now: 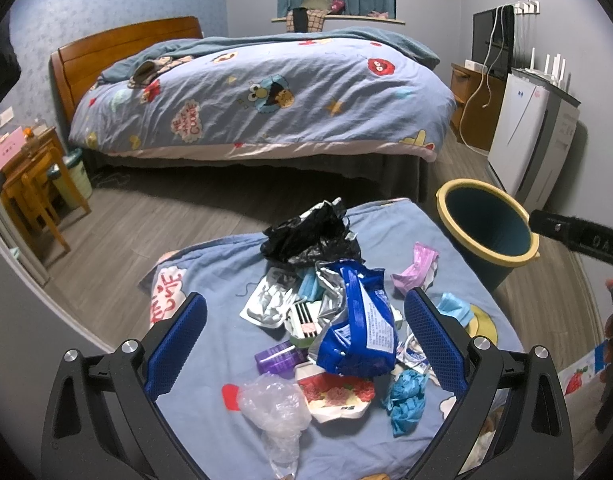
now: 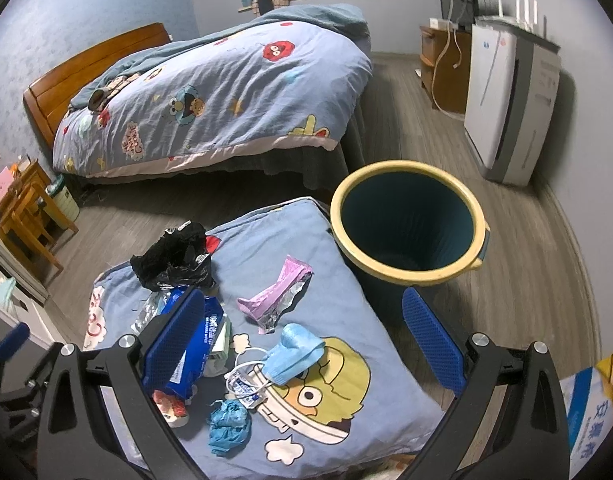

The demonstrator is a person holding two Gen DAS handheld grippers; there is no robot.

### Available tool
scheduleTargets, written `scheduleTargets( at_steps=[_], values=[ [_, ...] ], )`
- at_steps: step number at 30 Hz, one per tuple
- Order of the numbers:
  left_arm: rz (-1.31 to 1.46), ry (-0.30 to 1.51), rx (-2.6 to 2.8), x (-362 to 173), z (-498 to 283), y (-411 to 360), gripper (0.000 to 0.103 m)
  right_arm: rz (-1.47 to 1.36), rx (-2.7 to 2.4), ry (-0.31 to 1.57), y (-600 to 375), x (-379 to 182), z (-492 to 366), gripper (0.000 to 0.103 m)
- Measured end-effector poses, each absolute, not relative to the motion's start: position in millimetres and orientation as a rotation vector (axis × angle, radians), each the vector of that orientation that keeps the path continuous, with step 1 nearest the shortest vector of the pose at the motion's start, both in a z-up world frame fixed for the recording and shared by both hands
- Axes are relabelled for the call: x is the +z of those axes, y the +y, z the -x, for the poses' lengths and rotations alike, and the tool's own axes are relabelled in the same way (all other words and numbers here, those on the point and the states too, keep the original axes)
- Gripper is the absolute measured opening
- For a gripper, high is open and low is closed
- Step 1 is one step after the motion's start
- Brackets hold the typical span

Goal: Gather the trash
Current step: 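Grasp the black plastic bag with the left tool while the right tool grasps the pink wrapper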

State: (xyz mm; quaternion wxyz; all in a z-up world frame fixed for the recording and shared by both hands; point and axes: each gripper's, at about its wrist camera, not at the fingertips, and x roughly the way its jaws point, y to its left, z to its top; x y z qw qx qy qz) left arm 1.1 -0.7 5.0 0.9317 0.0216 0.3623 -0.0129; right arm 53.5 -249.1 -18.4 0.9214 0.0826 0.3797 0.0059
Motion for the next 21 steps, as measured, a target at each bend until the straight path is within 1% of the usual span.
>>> scheduleTargets(
  at_steps=[5,6,14,19,21],
  values=[
    [-0.045,0.738,-0.048,6.1,-7.0,4.4,0.098,-0.214,0.016,0.804,-254.3,-23.9,-59.6,0.098],
    [-0.037,0.74,-0.058,-8.7,-14.3,6.7,0.098,-0.226,0.019,0.814,-256.3,-25.7,-66.7,0.098],
    [-0.041,0.777,-0.007,-13.3,-85.2,38.9,0.098,-0.246,-0.03,0.872,-270.4,-39.6,-125.7,0.097],
    [-0.03,0.822,-0.012,-32.8,-123.1,49.1,0.098,-0.244,0.019,0.906,-270.5,-54.8,-156.5,0.097],
    [-0.063,0.829,-0.018,-39.9,-135.0,45.0,0.098,-0.255,0.026,0.938,-269.0,-66.8,-167.7,0.095]
  ],
)
